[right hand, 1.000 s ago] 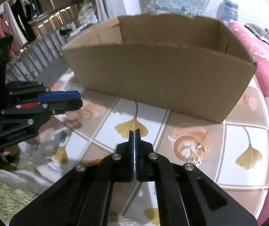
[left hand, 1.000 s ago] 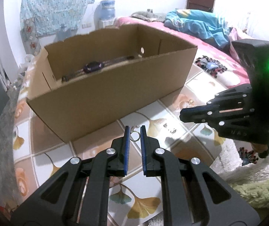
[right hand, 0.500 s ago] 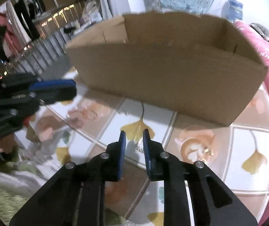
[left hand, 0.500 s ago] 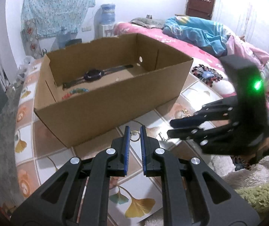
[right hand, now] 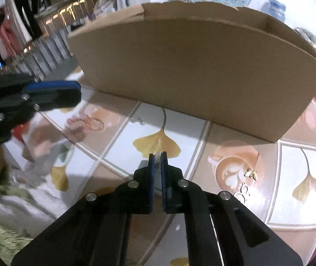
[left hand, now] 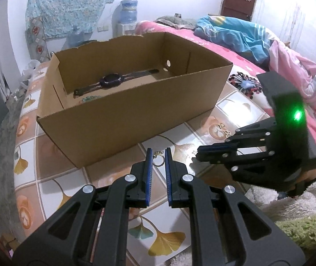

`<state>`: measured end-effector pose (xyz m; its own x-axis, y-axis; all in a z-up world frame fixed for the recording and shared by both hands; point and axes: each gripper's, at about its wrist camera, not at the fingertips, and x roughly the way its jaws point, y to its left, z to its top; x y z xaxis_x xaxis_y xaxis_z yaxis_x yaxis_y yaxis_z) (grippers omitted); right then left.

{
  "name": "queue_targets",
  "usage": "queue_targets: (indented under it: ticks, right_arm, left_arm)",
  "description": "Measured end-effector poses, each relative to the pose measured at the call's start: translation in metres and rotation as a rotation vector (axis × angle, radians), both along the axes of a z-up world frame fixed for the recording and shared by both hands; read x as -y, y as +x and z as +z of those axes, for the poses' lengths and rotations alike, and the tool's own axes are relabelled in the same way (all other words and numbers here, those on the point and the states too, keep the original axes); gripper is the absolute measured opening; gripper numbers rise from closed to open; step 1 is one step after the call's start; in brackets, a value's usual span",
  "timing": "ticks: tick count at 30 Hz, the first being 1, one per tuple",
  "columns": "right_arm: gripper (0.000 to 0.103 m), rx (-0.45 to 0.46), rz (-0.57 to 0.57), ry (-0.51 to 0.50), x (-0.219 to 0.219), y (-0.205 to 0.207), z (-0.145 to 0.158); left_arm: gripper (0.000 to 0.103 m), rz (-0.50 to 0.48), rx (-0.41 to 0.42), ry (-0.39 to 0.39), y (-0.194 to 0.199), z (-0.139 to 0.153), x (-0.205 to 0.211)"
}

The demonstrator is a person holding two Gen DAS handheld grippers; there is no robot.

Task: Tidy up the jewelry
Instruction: 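Carry both earrings over the box and open both tools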

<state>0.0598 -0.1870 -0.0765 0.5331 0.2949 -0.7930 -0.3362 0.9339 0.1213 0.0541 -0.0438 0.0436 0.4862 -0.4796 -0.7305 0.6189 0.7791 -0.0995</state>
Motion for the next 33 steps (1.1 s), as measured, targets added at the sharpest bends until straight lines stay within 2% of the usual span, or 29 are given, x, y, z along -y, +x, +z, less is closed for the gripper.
queue_targets:
  ticks: [5,9,14,17,20,25,29,32,33]
  right_arm:
    - [0.003,0.054,-0.028,0.080,0.016,-0.009,0.029]
    - [0.003,0.140,-0.029,0.154,0.030,-0.007,0.068]
    - [0.003,0.259,-0.015,0.247,0.042,0.008,0.116]
    - [0.003,0.284,-0.012,0.286,0.050,0.034,0.134]
    - [0.003,0.247,-0.023,0.298,0.056,0.063,0.133]
    - [0.004,0.057,-0.049,0.324,0.060,0.124,0.105]
    - [0.004,-0.087,-0.095,0.287,0.058,0.158,0.080]
    - [0.005,-0.122,-0.107,0.279,0.060,0.168,0.071]
    - [0.006,-0.120,-0.110,0.270,0.060,0.170,0.071]
  left_arm:
    - [0.010,0.003,0.028,-0.028,-0.004,0.017,-0.006]
    - [0.010,-0.016,0.059,-0.087,-0.002,0.043,-0.010]
    - [0.010,-0.061,0.131,-0.145,0.016,0.079,-0.005]
    - [0.010,-0.077,0.127,-0.161,0.039,0.088,0.003]
    - [0.010,-0.076,0.077,-0.157,0.069,0.080,0.014]
    - [0.010,-0.050,-0.089,-0.161,0.124,0.050,0.030]
    - [0.010,-0.023,-0.165,-0.122,0.148,0.027,0.041]
    - [0.014,0.001,-0.192,-0.122,0.157,0.020,0.043]
    - [0.019,0.005,-0.194,-0.123,0.158,0.019,0.042]
